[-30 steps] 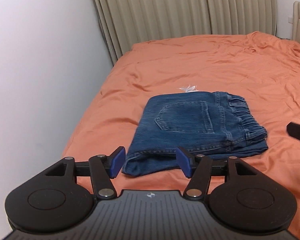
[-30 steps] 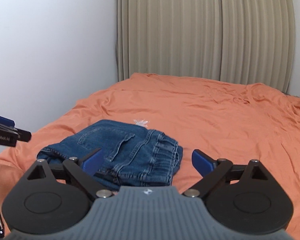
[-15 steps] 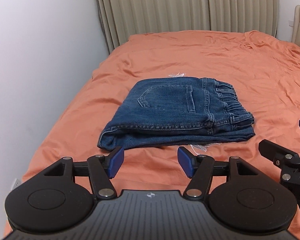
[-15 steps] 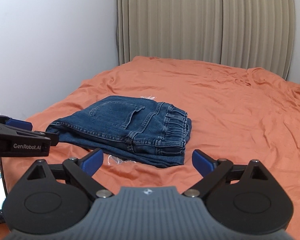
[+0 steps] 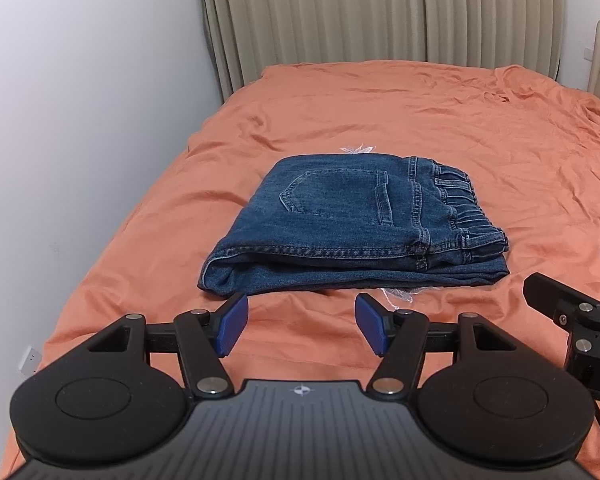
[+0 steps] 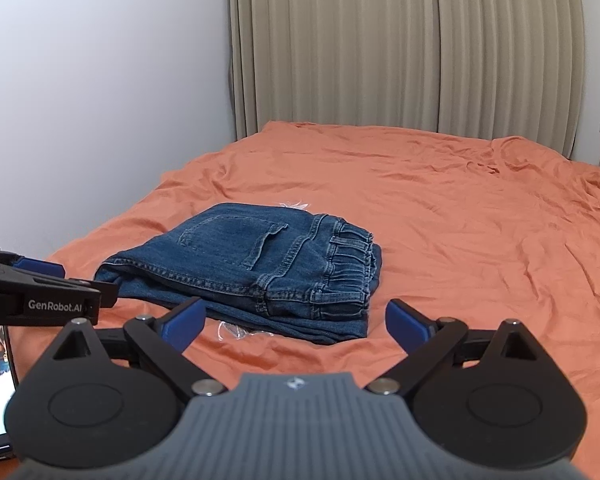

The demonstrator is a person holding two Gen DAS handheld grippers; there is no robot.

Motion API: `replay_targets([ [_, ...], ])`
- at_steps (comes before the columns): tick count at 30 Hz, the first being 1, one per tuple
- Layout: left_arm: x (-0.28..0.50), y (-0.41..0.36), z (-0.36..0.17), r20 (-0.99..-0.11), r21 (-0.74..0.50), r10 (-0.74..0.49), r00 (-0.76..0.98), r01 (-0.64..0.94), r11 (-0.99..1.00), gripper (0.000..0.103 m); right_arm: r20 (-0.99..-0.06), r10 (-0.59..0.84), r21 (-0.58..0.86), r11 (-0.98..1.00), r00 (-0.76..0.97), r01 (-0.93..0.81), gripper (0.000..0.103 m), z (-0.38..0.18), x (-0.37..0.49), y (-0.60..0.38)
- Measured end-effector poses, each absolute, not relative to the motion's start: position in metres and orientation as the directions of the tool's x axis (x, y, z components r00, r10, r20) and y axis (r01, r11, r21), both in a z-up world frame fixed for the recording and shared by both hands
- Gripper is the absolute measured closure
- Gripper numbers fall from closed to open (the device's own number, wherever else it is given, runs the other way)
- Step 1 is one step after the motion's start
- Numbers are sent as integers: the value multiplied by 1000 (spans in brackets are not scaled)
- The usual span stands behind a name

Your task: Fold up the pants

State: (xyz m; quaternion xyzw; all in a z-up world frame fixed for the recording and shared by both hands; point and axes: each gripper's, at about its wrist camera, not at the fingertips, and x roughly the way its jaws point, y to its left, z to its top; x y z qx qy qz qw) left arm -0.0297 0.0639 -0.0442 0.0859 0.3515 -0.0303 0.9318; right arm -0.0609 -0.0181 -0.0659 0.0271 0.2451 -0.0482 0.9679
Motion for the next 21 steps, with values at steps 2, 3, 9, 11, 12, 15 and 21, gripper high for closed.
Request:
replay_targets([
  [2,-30,64,-44,-661,137,3,751,116,984,31,-477,-79,31,994,875,107,10,-66,-61,-19],
  [3,-31,64,-44,-661,138,4,750,116,984,31,-478,-78,32,994,875,106,10,-66,-61,-19],
  [9,-31,63,-44,-664,139,8,748,113,984,31,-484,-74,38,994,872,105,10,-68,-61,-21],
  [11,-31,64,-44,-664,138,8,748,112,984,31,-483,-76,40,993,873,108,10,-68,-61,-22],
  [12,-32,64,-44,-663,136,7,748,112,984,31,-482,-77,41,993,873,110,10,-68,-61,-22],
  [15,-32,64,-43,-664,137,6,748,113,984,31,-478,-77,41,993,875,110,10,-68,-62,-22],
  [21,-33,63,-43,-664,143,12,748,112,983,31,-480,-76,42,993,874,109,10,-68,-63,-22],
])
